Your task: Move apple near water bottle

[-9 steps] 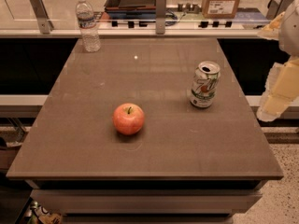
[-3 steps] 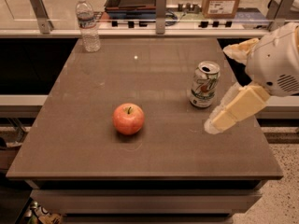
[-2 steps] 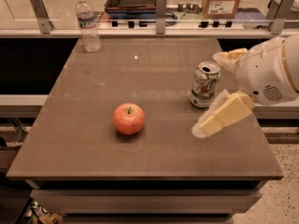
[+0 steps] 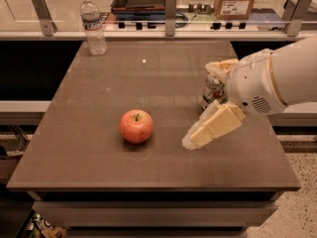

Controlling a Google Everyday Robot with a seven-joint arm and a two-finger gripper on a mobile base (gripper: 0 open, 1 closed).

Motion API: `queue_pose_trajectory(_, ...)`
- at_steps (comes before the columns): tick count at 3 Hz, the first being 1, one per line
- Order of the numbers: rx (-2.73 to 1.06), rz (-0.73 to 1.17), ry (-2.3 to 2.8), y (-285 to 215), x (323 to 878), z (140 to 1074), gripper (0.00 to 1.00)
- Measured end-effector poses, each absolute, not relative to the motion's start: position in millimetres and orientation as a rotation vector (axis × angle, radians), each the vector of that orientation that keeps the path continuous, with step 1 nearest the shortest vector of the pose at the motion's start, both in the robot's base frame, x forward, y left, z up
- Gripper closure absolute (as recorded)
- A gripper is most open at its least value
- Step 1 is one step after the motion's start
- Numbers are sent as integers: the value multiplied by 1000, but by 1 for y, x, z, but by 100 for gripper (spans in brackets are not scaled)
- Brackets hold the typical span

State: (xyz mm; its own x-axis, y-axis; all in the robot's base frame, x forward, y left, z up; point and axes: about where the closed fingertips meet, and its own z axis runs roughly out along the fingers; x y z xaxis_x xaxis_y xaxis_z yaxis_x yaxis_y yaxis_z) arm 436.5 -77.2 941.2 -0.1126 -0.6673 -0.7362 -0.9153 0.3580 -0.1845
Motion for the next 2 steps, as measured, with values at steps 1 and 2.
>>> queue_pose_trajectory(1, -1353, 439, 1846, -63, 435, 928, 0)
queue_pose_trajectory(2, -1318, 474, 1816, -44, 433, 918, 0)
